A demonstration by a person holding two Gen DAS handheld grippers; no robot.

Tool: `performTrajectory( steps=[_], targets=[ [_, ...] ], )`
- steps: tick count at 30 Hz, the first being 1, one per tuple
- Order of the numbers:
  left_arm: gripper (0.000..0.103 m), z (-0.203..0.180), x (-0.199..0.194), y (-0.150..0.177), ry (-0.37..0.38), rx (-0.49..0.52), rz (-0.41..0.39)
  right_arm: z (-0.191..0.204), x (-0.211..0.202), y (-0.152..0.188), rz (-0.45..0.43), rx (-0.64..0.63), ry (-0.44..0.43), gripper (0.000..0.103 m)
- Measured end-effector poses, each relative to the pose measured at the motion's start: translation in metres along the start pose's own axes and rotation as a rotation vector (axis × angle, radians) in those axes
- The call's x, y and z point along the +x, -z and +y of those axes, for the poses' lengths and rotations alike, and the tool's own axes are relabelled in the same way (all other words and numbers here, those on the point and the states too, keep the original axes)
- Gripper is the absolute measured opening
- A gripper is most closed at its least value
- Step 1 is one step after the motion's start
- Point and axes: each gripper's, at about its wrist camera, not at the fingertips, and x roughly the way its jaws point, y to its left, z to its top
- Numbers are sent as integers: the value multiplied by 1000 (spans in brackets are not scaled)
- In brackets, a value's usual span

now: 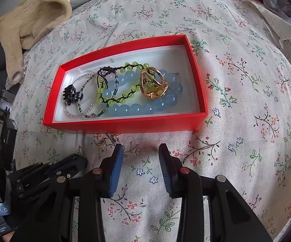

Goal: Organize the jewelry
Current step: 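Grasp a second gold earring with the right tool while the left tool holds its earring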

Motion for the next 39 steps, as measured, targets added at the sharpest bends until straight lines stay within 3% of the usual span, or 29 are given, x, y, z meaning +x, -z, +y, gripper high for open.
performTrajectory(
  steps=[11, 24, 39],
  targets=[
    [6, 17, -14, -4, -17, -30, -15, 7, 3, -2, -2, -21, 3, 37],
    [6, 13, -15, -1, -22, -17, -7, 23, 23, -7, 9, -57, -22, 7],
    [6, 16, -25, -3, -6, -35, -19, -7, -8, -1, 26, -1, -79, 7]
  ],
)
